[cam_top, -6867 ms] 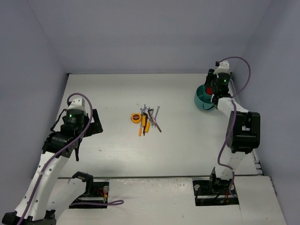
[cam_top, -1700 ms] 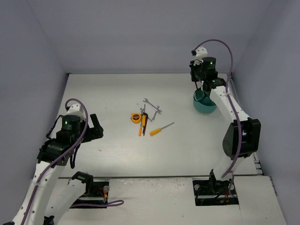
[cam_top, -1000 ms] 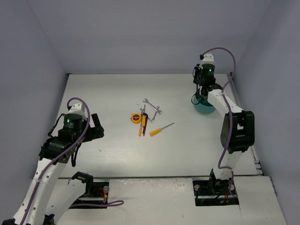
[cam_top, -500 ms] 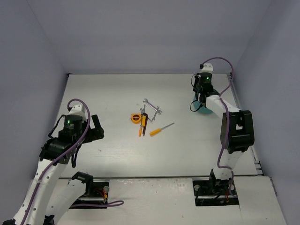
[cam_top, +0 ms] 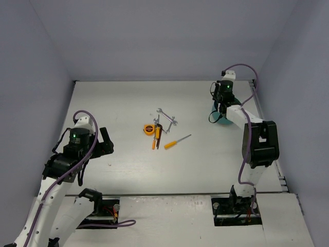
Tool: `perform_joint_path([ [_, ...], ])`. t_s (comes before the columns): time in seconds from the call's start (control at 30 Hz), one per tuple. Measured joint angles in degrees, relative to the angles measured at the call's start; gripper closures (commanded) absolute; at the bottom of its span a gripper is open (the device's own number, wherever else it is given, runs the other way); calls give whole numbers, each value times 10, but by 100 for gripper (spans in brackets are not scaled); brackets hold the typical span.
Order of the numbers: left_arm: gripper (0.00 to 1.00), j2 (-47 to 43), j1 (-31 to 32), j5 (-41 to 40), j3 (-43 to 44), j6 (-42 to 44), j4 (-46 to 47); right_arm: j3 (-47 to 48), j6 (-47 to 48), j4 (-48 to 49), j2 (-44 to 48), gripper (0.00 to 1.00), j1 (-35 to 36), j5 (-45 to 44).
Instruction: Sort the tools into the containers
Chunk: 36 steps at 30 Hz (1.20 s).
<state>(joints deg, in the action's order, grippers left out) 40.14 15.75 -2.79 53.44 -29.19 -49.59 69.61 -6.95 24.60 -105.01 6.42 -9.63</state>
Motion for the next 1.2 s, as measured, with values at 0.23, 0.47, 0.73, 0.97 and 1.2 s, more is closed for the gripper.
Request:
perform_joint_path([
  [0.23, 12, 0, 0, 0, -1, 0, 0, -4, -1, 1, 0, 70, 0, 0],
  [0.47, 12, 9, 0, 0, -1, -3, 1, -8, 9, -18, 28, 65, 8, 47],
  [0.73, 12, 58, 0, 2, 7, -14, 1, -14, -5, -64, 124, 67, 123, 86],
  [0.97, 12, 115, 14, 7, 32, -14, 4, -49, -82, -89, 85, 76, 220, 106],
  [1.2, 12, 125, 24, 20, 38, -13, 5, 0, -41, -108, -48, 79, 256, 198],
])
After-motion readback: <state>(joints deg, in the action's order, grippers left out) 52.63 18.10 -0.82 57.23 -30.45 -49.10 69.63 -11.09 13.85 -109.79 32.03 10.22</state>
